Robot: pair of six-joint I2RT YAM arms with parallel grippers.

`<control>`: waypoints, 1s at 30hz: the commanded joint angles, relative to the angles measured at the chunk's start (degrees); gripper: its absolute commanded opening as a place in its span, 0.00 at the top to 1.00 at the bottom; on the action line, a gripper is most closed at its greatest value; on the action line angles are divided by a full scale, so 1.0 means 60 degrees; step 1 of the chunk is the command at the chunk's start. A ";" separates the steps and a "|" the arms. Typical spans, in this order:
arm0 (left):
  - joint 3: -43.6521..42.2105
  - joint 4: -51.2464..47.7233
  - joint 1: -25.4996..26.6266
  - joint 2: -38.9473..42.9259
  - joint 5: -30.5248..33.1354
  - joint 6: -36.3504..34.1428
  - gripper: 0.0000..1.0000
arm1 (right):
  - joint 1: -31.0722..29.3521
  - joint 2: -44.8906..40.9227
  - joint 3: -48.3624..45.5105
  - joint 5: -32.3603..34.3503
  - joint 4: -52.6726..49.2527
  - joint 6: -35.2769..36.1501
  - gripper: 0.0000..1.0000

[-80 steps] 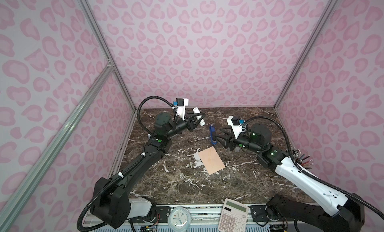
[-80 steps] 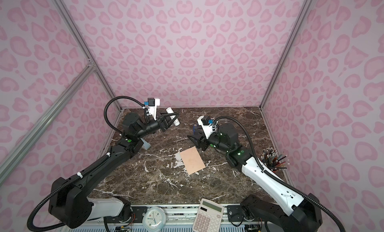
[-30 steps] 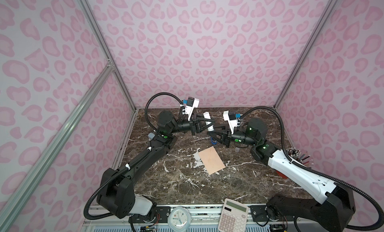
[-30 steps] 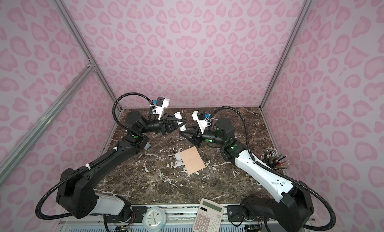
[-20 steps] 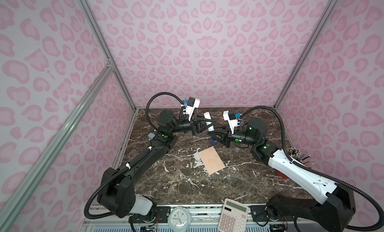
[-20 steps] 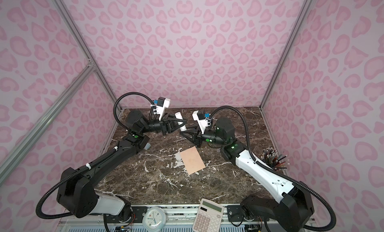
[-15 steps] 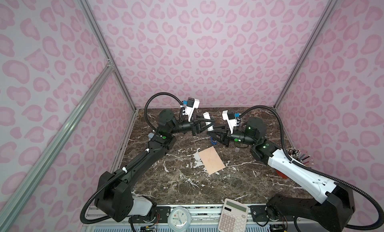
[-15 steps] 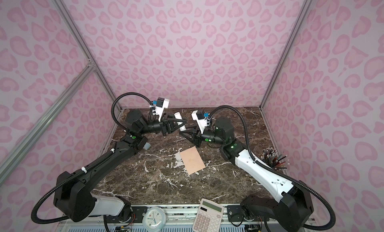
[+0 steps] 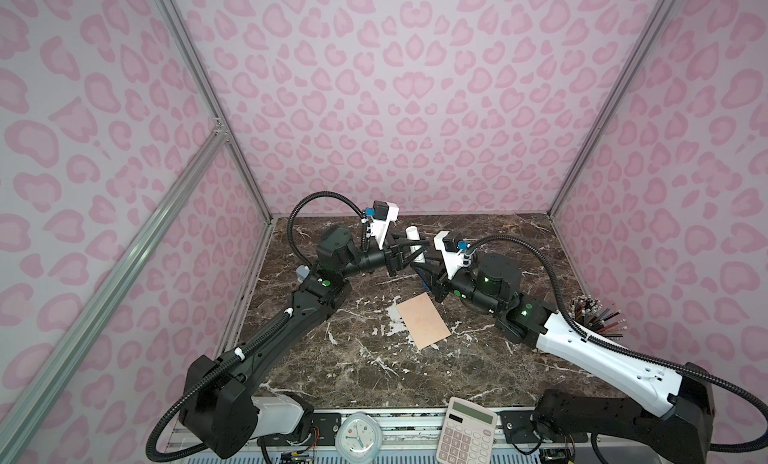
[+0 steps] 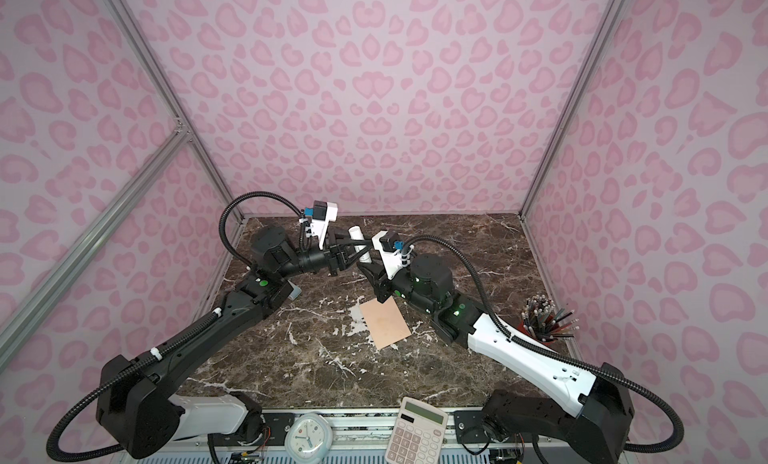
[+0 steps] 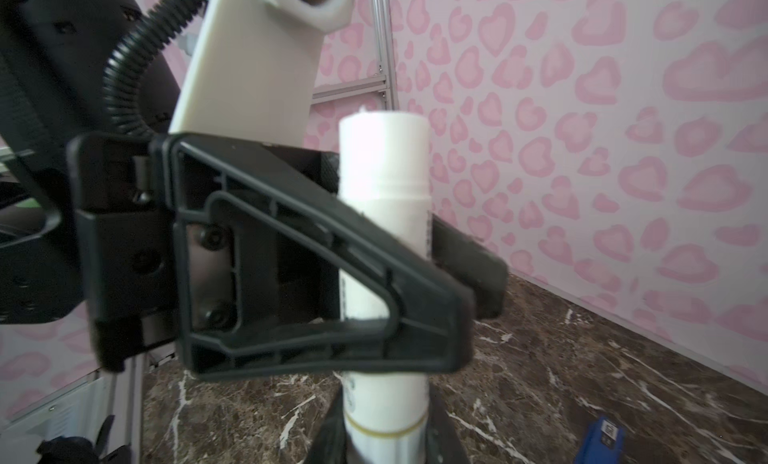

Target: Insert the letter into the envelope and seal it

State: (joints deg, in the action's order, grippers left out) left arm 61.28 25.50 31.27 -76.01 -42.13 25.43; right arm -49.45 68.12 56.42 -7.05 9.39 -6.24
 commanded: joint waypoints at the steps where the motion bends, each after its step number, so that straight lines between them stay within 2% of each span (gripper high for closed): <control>1: -0.0032 -0.0489 0.0151 0.0011 0.1860 -0.0667 0.96 | -0.0615 -0.0037 -0.0029 0.1087 0.0675 0.0944 0.92; 5: -0.0154 -0.0451 0.0304 0.0085 0.2547 -0.0752 0.96 | -0.1239 0.0072 -0.0001 0.2392 0.0735 0.1192 0.92; 11: -0.0296 -0.0324 0.0361 0.0186 0.2943 -0.0682 0.96 | -0.1610 0.0018 -0.0114 0.3026 0.0633 0.1260 0.86; 15: -0.0278 -0.0361 0.0341 0.0216 0.3004 -0.0766 0.96 | -0.1609 -0.0281 -0.0337 0.3209 0.0405 0.1365 0.66; 18: -0.0208 -0.0379 0.0312 0.0231 0.2852 -0.0865 0.96 | -0.1534 -0.0616 -0.0543 0.3206 0.0063 0.1521 0.56; 24: -0.0160 -0.0053 -0.0025 0.0305 0.2170 -0.0518 0.96 | -0.0448 -0.1335 -0.0697 0.0988 -0.1109 0.1460 0.50; 30: -0.0159 0.1598 -0.0583 0.0171 -0.0016 0.0867 0.96 | 0.1021 -0.1528 -0.0665 -0.1694 -0.1082 0.0865 0.49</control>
State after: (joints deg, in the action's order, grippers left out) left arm 59.86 26.50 28.62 -74.67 -34.11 25.67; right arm -45.17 58.87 52.60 -6.79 3.09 1.34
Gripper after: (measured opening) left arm 0.281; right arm 0.507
